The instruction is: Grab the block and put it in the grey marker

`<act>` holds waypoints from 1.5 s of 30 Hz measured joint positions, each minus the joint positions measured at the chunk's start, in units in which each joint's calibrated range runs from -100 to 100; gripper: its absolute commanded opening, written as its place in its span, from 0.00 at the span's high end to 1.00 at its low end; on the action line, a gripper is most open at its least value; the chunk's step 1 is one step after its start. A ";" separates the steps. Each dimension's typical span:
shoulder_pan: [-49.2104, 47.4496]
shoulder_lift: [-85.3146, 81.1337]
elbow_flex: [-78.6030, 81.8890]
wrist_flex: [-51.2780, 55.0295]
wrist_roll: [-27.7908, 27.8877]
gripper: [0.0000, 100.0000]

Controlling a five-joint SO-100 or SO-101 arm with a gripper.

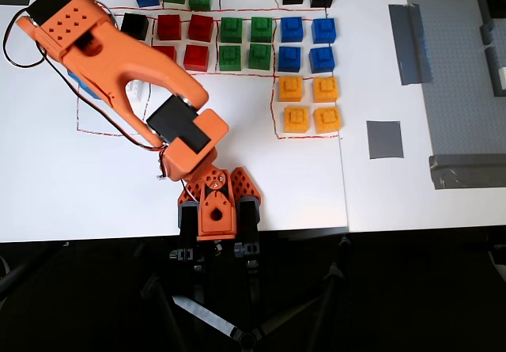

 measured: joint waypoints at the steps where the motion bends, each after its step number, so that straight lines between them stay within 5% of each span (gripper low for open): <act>1: 0.00 0.09 0.00 0.08 -0.39 0.99; 25: -2.92 18.81 -12.14 -2.32 -3.52 0.69; 45: 0.88 27.08 -14.12 -3.04 -3.71 0.69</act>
